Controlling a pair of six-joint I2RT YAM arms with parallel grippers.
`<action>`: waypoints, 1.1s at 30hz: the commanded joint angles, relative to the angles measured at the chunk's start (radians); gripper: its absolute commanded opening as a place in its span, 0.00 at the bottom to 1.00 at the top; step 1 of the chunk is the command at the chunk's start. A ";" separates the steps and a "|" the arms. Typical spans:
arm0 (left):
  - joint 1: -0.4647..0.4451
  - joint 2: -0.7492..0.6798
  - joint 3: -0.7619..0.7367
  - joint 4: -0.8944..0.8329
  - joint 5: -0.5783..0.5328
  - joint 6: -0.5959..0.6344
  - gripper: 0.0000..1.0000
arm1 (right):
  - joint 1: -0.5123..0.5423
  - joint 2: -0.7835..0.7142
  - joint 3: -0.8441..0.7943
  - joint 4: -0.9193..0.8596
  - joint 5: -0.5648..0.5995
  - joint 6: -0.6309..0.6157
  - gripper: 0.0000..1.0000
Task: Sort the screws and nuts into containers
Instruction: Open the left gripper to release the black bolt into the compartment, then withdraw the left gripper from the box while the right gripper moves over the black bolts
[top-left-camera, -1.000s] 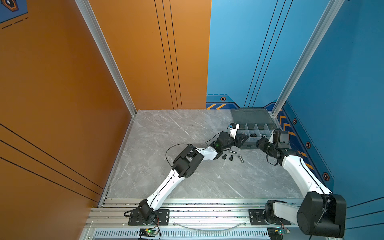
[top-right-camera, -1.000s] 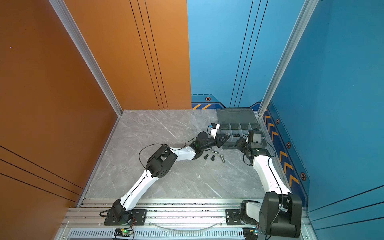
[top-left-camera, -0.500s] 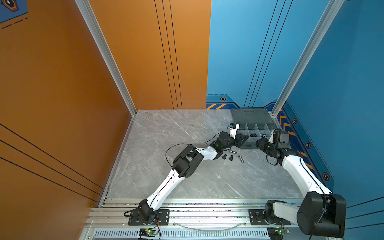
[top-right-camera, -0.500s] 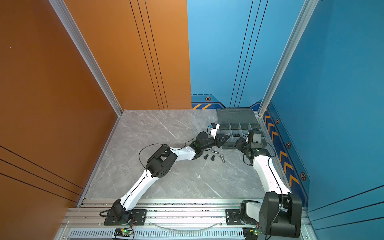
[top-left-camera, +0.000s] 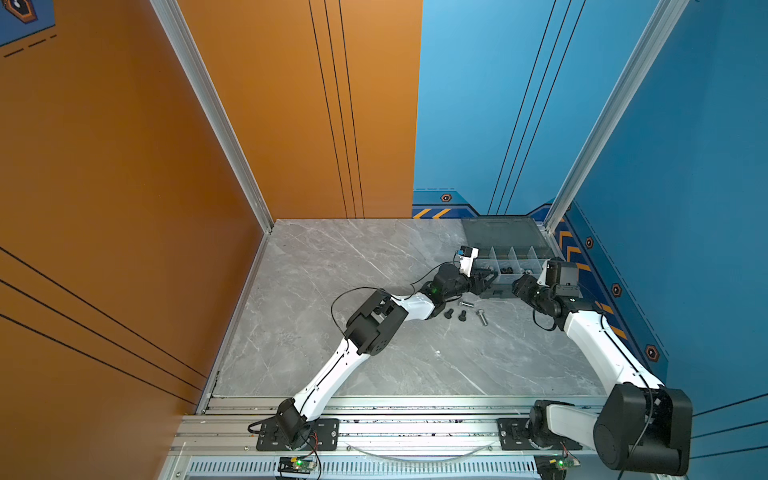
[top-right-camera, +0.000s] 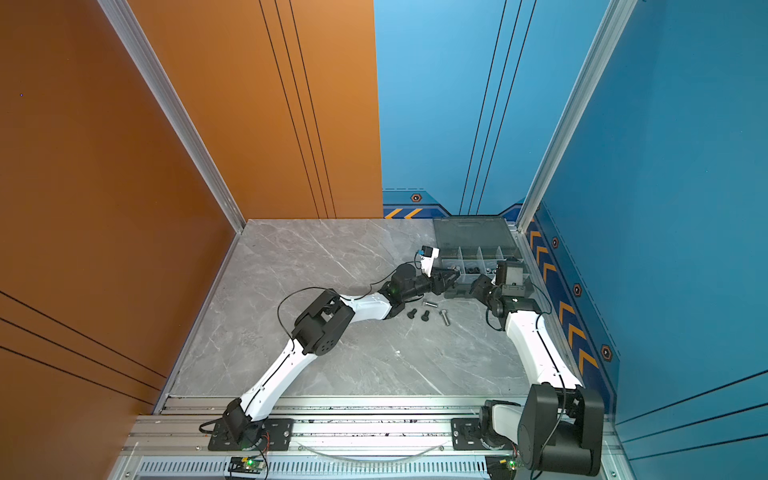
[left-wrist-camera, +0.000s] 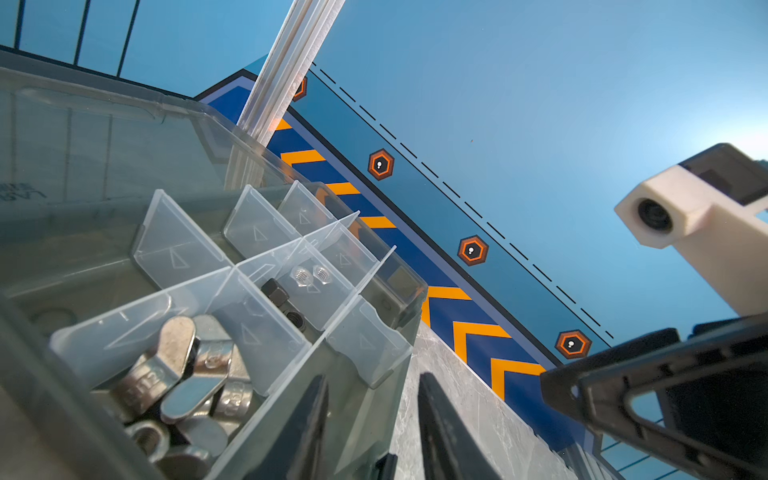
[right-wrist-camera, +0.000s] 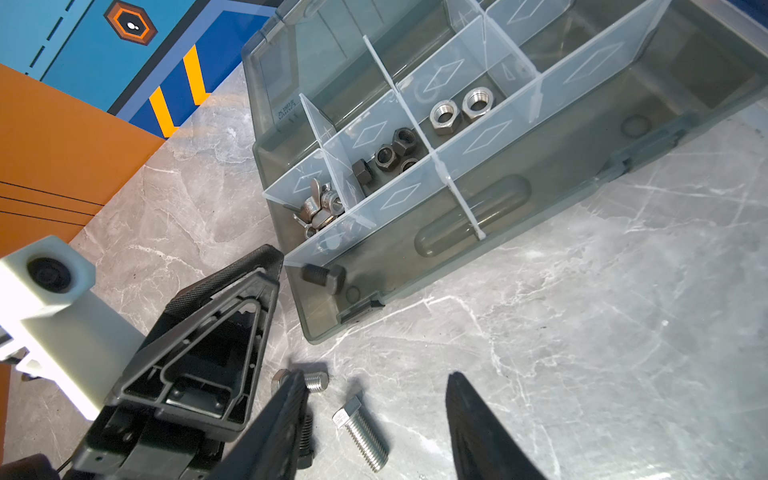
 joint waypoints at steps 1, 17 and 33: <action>0.006 -0.025 -0.026 0.008 -0.008 0.008 0.41 | -0.008 -0.009 -0.010 0.024 -0.018 0.006 0.57; 0.130 -0.445 -0.402 -0.012 0.060 0.021 0.43 | 0.190 0.128 0.153 -0.034 -0.191 -0.209 0.58; 0.276 -0.883 -0.941 -0.398 -0.097 -0.002 0.73 | 0.530 0.468 0.431 -0.180 -0.167 -0.352 0.60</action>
